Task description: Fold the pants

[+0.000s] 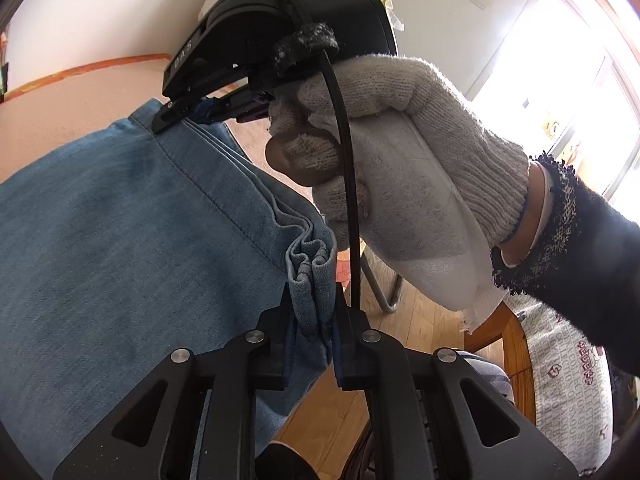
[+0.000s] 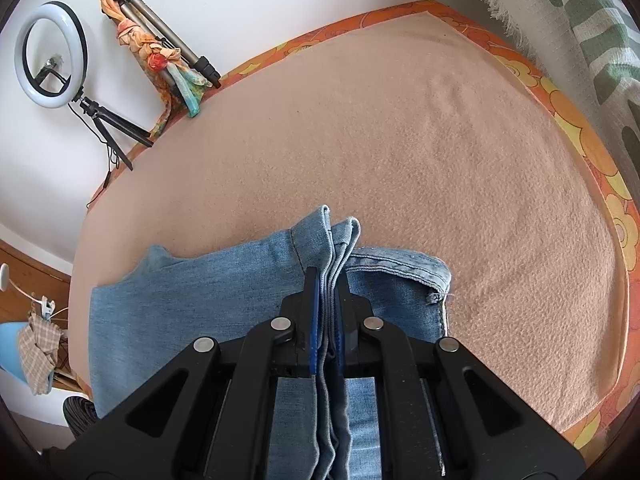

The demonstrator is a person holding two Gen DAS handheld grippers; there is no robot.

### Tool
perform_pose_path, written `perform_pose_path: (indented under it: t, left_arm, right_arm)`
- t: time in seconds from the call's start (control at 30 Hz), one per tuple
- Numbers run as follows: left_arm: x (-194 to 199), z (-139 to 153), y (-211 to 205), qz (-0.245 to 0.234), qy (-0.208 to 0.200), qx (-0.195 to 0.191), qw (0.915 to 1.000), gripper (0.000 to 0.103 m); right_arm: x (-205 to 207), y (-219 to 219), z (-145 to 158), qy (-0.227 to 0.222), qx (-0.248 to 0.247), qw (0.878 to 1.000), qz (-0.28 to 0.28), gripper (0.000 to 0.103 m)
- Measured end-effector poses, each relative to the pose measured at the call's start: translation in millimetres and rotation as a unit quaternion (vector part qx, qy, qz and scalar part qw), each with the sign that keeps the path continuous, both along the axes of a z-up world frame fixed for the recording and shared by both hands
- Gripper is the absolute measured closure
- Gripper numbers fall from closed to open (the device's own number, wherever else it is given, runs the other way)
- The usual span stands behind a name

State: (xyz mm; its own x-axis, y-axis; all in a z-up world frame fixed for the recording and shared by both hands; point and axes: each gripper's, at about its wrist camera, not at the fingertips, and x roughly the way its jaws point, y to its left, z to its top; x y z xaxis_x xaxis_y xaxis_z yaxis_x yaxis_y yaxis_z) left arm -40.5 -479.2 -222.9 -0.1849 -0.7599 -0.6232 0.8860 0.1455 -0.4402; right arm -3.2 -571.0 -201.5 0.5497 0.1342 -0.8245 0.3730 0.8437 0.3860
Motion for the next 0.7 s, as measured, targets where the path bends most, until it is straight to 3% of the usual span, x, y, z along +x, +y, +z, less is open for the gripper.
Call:
perform_pose_path:
  t: [0.17,0.3,0.57,0.7]
  left_arm:
    - [-10,-3,3,-0.008,0.0,0.005,1.0,0.086]
    - [-9,3,30,0.004,0.004,-0.002,1.0,0.08]
    - [4,22,87,0.057,0.011,-0.018,0.9982,0.08]
    - [2,33,125,0.096,-0.026,-0.027,0.9946,0.076]
  right_arm:
    - [1,2,4,0.014,-0.023,1.0,0.011,0.094]
    - [-6,5,17,0.022,-0.064,0.998,-0.004,0.079]
    - [-19,27,54,-0.028,-0.062,0.998,-0.003,0.073]
    - [-19,54,72,-0.059,-0.054,0.997,0.015,0.07]
